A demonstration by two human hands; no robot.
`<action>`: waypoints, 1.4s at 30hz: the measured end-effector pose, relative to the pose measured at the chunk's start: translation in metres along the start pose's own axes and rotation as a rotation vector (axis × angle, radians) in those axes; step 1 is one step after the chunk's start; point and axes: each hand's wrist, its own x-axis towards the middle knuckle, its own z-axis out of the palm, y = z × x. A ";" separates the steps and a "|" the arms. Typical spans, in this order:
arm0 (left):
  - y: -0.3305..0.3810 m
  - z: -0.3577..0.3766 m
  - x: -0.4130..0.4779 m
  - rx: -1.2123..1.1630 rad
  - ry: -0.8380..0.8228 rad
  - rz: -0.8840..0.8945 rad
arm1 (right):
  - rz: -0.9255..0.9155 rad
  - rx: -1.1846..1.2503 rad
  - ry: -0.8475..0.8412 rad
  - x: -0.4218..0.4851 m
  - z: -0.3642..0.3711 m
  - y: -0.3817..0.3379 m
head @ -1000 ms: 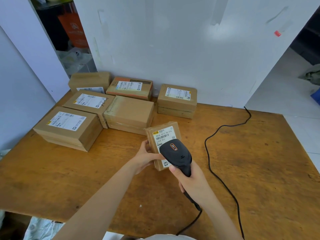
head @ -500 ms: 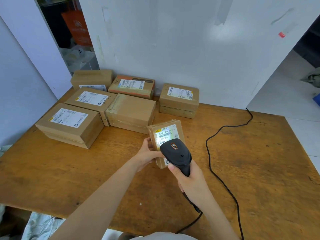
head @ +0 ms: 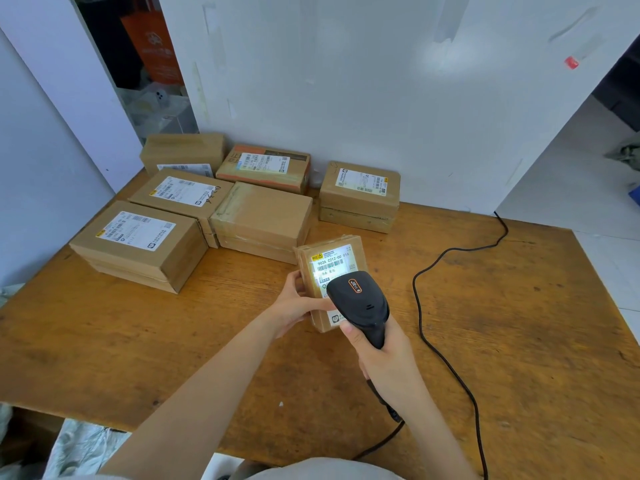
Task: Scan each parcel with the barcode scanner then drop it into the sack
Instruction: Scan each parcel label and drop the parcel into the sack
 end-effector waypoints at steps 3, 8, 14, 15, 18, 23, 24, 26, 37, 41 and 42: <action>0.001 0.000 0.000 0.003 0.010 -0.004 | 0.003 0.004 0.012 -0.002 -0.001 -0.001; 0.002 -0.001 -0.002 -0.004 0.010 -0.010 | 0.005 -0.007 0.029 -0.006 -0.002 -0.002; 0.002 0.000 -0.001 0.008 0.024 -0.008 | 0.009 -0.045 0.053 -0.009 -0.003 -0.002; 0.001 0.000 -0.001 0.009 0.022 -0.007 | 0.010 -0.050 0.056 -0.010 -0.003 -0.002; 0.001 0.000 -0.001 0.010 0.027 -0.005 | 0.013 -0.054 0.058 -0.011 -0.003 -0.002; 0.001 -0.001 0.000 0.002 0.019 0.002 | 0.015 -0.050 0.055 -0.013 -0.004 -0.001; 0.001 -0.001 0.000 0.003 0.018 0.000 | 0.016 -0.047 0.055 -0.014 -0.004 -0.001; 0.001 -0.001 0.000 -0.002 0.024 -0.006 | 0.012 -0.047 0.051 -0.015 -0.004 -0.001; 0.002 0.000 -0.005 -0.007 0.041 -0.009 | 0.007 -0.050 0.078 -0.014 -0.007 0.005; 0.001 -0.009 -0.011 -0.016 0.072 -0.022 | 0.026 -0.103 0.165 0.003 -0.015 0.028; 0.001 -0.013 -0.012 -0.023 0.083 -0.028 | 0.043 -0.133 0.172 0.010 -0.016 0.038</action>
